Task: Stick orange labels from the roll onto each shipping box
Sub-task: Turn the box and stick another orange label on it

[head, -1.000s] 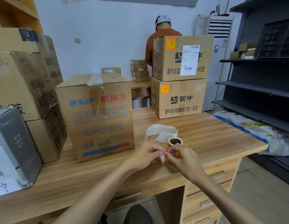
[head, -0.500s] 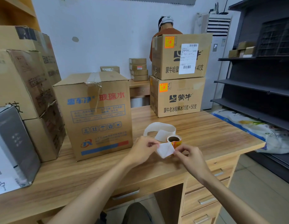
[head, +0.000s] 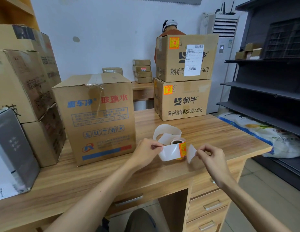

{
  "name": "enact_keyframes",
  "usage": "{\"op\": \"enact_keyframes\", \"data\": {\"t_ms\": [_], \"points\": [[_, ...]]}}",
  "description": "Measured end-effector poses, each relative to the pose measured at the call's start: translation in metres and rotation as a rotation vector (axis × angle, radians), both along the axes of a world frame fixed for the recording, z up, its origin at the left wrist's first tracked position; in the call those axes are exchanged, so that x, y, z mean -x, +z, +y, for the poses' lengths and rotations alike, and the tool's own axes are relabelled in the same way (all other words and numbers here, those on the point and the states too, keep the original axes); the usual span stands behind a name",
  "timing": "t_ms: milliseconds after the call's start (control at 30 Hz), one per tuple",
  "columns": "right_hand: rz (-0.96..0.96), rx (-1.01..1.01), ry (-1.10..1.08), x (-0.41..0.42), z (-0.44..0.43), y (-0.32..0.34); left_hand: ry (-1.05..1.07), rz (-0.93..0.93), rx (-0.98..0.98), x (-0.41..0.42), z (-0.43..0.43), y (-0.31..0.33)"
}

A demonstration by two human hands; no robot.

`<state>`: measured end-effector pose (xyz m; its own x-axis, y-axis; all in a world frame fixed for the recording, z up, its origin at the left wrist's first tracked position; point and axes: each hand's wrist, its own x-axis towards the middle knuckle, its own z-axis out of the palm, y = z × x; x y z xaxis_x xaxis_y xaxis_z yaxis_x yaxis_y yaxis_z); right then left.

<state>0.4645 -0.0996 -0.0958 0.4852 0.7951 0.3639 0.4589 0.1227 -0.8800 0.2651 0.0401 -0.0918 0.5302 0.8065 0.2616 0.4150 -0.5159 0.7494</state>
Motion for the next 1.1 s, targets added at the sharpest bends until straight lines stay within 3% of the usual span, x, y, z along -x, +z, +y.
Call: {"op": "enact_keyframes", "data": {"t_ms": [100, 200, 333, 467, 733, 833, 1100], "points": [[-0.105, -0.051, -0.036, 0.004, -0.001, 0.009, 0.036, 0.010, -0.072, 0.004, -0.005, 0.006], [-0.347, -0.109, -0.080, 0.019, 0.005, 0.018, 0.091, -0.031, -0.157, 0.011, -0.012, 0.020], [-0.616, -0.180, -0.105, 0.055, 0.021, 0.031, 0.078, -0.195, -0.101, 0.021, -0.025, 0.047], [-0.797, -0.290, -0.090, 0.091, 0.040, 0.040, 0.115, -0.241, -0.095, 0.041, -0.036, 0.069], [-0.968, -0.397, 0.003, 0.151, 0.067, 0.057, 0.326, -0.231, -0.142, 0.105, -0.032, 0.083], [-0.886, -0.419, 0.085, 0.167, 0.072, 0.064, 0.352, -0.266, -0.160, 0.129, -0.029, 0.089], [-0.242, -0.299, 0.322, 0.190, 0.103, 0.097, 0.243, -0.322, -0.199, 0.196, -0.018, 0.101]]}}
